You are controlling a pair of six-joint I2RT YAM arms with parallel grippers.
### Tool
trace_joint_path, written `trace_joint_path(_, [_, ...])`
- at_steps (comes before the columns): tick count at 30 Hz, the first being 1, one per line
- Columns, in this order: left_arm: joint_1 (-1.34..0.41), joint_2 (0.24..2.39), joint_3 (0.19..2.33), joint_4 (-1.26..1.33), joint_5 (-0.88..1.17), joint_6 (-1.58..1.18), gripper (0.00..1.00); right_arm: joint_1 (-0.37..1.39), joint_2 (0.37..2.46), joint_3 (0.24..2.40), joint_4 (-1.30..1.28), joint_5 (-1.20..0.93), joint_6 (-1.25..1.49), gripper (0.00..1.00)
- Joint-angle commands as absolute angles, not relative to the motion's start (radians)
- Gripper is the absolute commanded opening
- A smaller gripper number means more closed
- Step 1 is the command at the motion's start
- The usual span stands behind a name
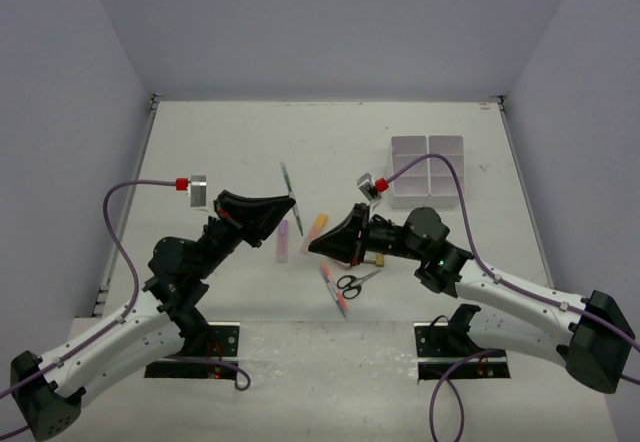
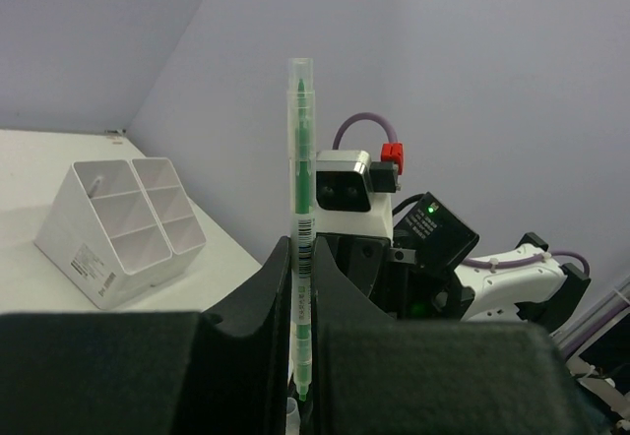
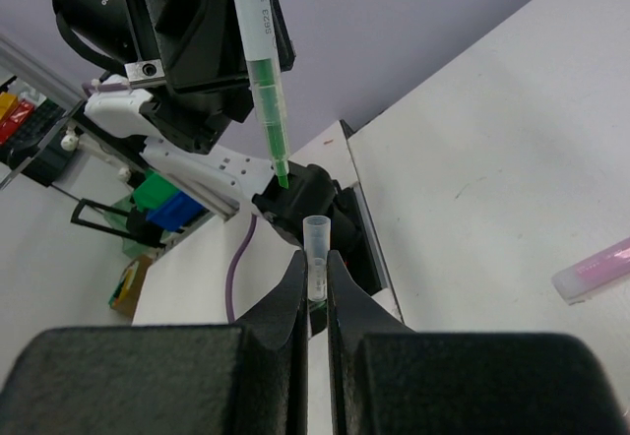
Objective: Sort the stationery into containers
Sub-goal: Close the pen cap on the pen.
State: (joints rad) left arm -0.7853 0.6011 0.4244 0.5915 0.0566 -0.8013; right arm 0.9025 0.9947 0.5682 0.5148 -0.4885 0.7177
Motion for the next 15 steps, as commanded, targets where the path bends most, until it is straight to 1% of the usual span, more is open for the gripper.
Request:
trace_joint_path(1, [-0.779,0.597,0.421,0.653,0.079,-0.795,0.00,0.909,1.003,0.614,0.517,-0.488,0.725,0.00])
trace_joint_path(15, [-0.779,0.598,0.403,0.673,0.069,-0.801,0.00,0.916,1.006,0.636,0.531,-0.479,0.732,0.00])
